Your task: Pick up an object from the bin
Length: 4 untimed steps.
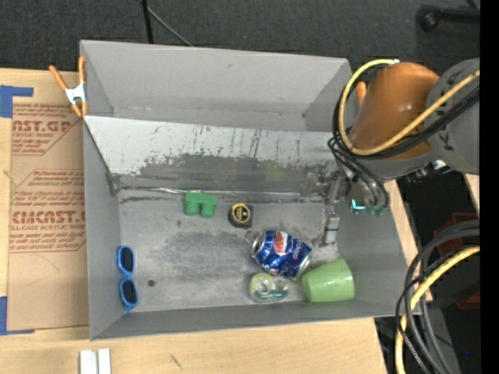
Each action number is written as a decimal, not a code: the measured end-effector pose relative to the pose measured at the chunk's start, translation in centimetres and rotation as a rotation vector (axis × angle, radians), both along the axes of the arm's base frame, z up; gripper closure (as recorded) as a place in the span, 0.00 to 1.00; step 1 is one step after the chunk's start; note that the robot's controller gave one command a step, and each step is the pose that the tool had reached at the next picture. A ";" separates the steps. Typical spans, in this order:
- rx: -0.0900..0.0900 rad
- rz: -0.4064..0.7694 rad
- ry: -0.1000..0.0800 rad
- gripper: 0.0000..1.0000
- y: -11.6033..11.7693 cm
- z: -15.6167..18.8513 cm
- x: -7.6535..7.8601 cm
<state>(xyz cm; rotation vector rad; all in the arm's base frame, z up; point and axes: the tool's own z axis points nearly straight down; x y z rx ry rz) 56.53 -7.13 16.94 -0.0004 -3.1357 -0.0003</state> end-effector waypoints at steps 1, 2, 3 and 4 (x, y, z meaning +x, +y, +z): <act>0.003 0.096 0.001 0.00 3.3 -9.7 -3.7; 0.001 0.010 -0.009 0.00 4.5 -6.9 -4.3; 0.000 -0.126 -0.008 0.00 4.0 -5.3 -3.6; 0.000 -0.251 -0.002 0.00 4.1 -10.2 -4.4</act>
Offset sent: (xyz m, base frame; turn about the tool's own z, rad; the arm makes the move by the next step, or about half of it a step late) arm -0.0376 0.0310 -0.0994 -0.0946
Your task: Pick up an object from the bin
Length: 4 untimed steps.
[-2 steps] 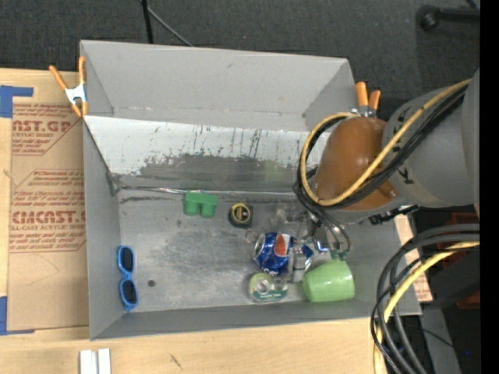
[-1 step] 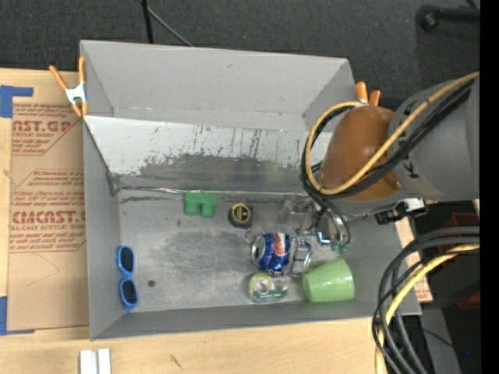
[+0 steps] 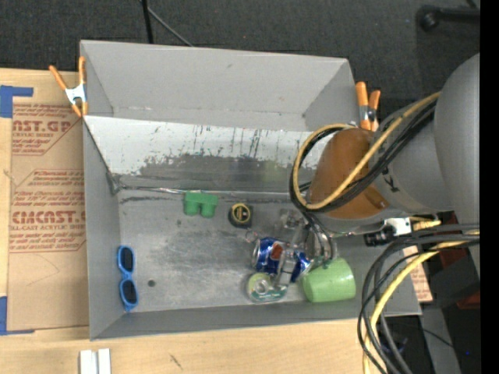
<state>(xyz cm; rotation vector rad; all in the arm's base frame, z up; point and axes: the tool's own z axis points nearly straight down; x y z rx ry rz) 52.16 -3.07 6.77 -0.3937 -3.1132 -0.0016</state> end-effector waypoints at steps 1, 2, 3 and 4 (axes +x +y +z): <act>0.000 0.000 0.000 0.00 0.0 0.0 0.0; -0.001 0.001 0.001 1.00 0.0 0.0 0.0; -0.001 0.001 -0.009 1.00 0.1 5.0 0.1; -0.001 0.002 -0.009 1.00 0.1 9.3 0.2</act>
Offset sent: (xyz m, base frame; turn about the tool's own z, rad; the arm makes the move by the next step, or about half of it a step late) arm 0.0000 0.0000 0.0000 0.0000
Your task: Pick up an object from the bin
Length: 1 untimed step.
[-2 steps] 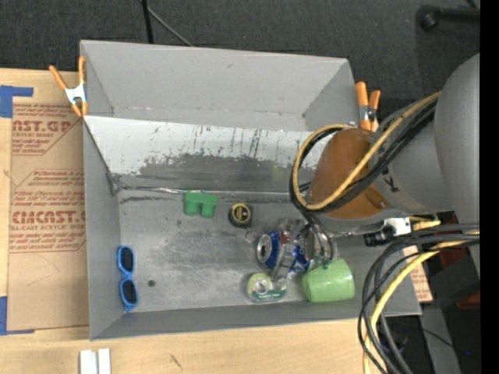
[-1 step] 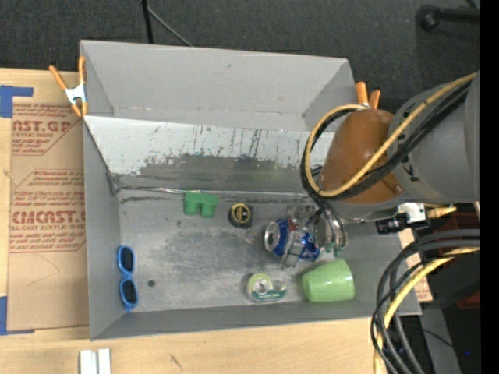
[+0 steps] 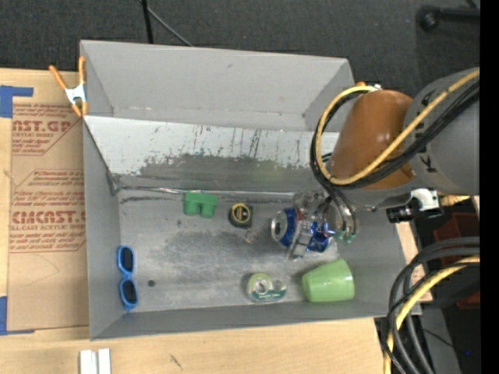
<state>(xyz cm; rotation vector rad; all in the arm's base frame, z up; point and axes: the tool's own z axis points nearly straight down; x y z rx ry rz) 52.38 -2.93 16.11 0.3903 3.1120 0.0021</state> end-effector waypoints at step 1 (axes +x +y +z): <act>0.000 0.001 0.002 1.00 0.1 1.7 0.1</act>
Offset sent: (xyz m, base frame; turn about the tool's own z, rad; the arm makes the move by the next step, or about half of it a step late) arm 0.0001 -0.0001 0.0166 0.0000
